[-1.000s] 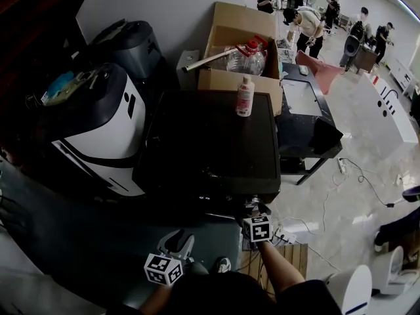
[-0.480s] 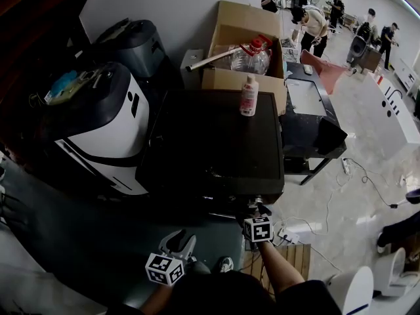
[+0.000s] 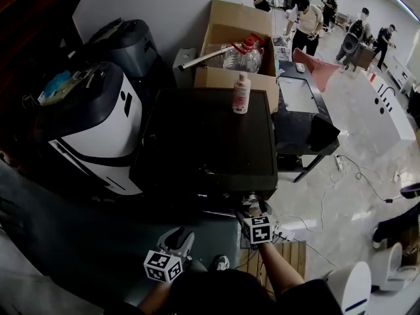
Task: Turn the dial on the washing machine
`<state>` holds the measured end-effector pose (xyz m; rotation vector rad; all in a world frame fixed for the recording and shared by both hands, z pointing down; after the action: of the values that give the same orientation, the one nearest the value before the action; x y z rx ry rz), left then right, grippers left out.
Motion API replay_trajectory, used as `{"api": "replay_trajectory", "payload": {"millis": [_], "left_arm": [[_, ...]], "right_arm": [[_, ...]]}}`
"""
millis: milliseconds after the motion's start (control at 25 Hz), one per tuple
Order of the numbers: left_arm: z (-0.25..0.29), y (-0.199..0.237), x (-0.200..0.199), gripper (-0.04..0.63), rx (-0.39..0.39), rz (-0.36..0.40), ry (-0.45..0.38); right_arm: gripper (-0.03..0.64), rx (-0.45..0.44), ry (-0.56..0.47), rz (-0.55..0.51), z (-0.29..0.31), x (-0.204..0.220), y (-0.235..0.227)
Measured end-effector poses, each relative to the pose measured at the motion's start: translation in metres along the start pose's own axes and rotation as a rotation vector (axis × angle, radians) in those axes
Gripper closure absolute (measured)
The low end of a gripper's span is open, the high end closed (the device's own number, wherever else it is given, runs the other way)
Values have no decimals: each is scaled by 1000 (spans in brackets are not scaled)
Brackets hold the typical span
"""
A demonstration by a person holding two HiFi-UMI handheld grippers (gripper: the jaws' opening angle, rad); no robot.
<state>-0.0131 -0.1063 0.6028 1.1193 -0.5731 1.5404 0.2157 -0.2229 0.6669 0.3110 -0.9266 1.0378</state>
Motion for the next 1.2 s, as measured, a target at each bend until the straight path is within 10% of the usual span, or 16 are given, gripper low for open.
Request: {"api": "replay_trajectory", "payload": {"millis": [1200], "left_arm": [[-21,10,14,460,-7,-33,-13]], "right_arm": [[202,28,5,-32,5,-10,9]]}}
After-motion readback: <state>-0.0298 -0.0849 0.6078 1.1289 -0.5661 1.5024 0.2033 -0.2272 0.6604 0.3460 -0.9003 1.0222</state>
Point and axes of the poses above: the fingertips, and each gripper's own axes: z forward along the fingers, y to its left, x out of its underside, the point moved 3 cm from there along -z, backward along the fingers, and after that the axes turned 10 degrees about -x, right-handed, at the moved point
